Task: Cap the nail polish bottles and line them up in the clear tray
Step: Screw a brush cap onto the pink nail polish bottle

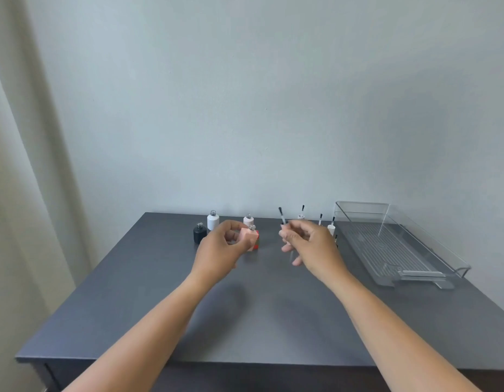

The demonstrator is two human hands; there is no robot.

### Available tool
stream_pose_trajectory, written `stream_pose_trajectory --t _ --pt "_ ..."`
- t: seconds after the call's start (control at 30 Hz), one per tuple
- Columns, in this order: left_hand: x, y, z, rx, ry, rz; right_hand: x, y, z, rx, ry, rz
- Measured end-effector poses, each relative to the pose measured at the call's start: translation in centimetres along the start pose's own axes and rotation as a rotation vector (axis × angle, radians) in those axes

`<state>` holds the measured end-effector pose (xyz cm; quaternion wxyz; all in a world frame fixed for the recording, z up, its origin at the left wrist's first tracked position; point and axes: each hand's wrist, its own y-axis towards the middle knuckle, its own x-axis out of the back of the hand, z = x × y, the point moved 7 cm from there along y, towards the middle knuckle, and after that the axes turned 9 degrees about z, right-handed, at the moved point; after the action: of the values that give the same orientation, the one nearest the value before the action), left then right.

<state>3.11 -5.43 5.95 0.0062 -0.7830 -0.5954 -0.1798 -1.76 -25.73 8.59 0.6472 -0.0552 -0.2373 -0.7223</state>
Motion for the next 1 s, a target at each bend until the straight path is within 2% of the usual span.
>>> stream_pose_trajectory --t 0.13,0.57,0.73,0.87,1.0 --pt "-0.5 -0.4 -1.1 -0.032 0.038 -0.024 -0.2 0.1 1.4 0.114 -0.215 -0.027" --pt "-0.2 0.2 -1.9 -0.111 0.179 -0.081 -0.4 -0.1 2.8 0.201 -0.501 -0.022" --pt "-0.6 0.3 -2.4 -0.164 0.263 -0.049 -1.0 -0.1 3.7 0.307 -0.586 0.013" --pt "-0.5 0.7 -2.2 -0.161 0.289 -0.050 -0.7 0.0 4.3 0.353 -0.551 -0.010" --pt "-0.7 0.8 -2.2 -0.157 0.274 -0.046 -0.5 0.5 3.4 0.252 -0.443 0.001"
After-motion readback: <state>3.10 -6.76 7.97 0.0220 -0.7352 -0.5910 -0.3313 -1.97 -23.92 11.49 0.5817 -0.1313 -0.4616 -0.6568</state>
